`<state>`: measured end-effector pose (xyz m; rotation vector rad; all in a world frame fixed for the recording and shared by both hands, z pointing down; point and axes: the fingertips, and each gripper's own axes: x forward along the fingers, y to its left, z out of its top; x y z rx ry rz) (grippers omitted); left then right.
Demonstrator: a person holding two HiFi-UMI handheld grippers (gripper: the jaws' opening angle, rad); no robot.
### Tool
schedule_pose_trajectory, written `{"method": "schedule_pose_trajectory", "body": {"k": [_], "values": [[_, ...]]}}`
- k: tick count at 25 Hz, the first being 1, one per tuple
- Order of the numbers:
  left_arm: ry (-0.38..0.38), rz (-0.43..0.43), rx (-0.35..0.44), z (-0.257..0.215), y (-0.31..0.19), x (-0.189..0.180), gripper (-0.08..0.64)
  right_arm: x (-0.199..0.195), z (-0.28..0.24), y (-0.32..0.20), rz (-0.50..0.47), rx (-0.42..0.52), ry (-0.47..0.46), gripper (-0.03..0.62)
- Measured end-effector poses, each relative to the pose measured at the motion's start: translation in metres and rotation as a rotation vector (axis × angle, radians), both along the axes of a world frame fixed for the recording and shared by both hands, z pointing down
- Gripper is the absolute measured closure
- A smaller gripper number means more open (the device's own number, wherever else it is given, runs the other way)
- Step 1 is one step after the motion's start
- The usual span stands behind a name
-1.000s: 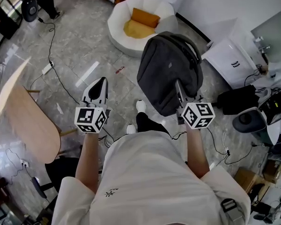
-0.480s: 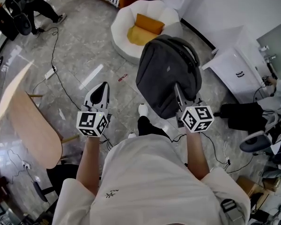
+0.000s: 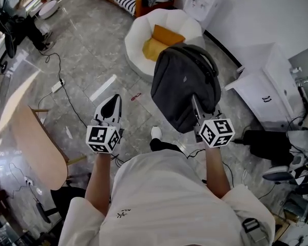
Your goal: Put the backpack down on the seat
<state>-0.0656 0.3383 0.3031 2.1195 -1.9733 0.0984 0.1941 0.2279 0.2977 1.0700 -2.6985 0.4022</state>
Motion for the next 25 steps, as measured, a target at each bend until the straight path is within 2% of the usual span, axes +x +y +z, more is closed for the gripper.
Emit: {"method": "schedule_pose_trajectory", "body": {"k": [11,17,25], "values": [[0.009,-0.042,-0.007,0.007,-0.087,0.000,0.543,-0.009,0.016,-0.099,-0.051,0.001,0.012,0.514],[0.006,-0.048,-0.023,0.015,-0.118,-0.001,0.543,-0.006,0.022,-0.128,-0.053,-0.016,0.021,0.514],[0.019,-0.013,-0.036,0.021,-0.144,0.005,0.543,-0.003,0.029,-0.148,-0.037,-0.033,0.029,0.514]]}}
